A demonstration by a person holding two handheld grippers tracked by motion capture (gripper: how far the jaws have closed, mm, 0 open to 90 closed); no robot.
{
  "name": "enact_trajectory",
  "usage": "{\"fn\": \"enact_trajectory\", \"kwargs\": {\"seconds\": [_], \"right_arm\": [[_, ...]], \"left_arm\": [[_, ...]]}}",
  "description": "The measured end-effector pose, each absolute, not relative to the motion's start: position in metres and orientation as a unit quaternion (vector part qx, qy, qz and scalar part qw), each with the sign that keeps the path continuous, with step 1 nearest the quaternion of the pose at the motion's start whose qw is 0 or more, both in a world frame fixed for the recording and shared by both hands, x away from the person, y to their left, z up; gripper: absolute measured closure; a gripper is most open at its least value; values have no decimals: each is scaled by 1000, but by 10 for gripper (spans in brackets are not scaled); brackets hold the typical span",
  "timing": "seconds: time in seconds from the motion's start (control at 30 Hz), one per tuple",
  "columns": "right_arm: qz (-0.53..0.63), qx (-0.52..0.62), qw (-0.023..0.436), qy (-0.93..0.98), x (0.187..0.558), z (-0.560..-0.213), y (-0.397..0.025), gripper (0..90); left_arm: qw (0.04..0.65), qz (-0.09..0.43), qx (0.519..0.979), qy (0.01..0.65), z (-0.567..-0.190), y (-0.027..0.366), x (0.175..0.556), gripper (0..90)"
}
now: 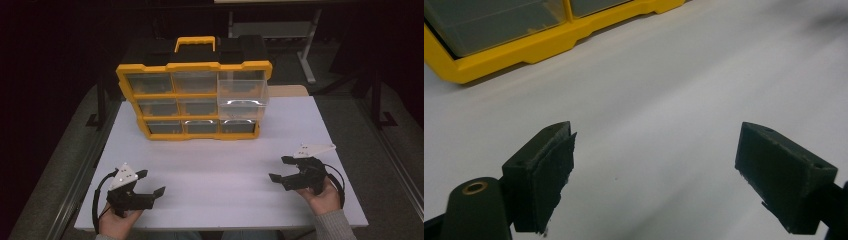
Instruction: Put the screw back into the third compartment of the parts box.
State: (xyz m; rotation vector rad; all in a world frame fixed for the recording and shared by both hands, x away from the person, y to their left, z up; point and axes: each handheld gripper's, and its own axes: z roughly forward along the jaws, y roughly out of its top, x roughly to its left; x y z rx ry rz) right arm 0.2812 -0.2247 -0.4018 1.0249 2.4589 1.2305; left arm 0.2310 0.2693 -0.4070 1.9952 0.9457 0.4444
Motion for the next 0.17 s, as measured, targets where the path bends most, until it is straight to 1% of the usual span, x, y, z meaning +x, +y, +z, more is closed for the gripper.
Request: {"fn": "enact_trajectory", "kwargs": {"seconds": [0.17], "right_arm": [[418,346,104,833,276,-405,-223,198]], "left_arm": [[427,180,804,372,-407,270,232,156]]}}
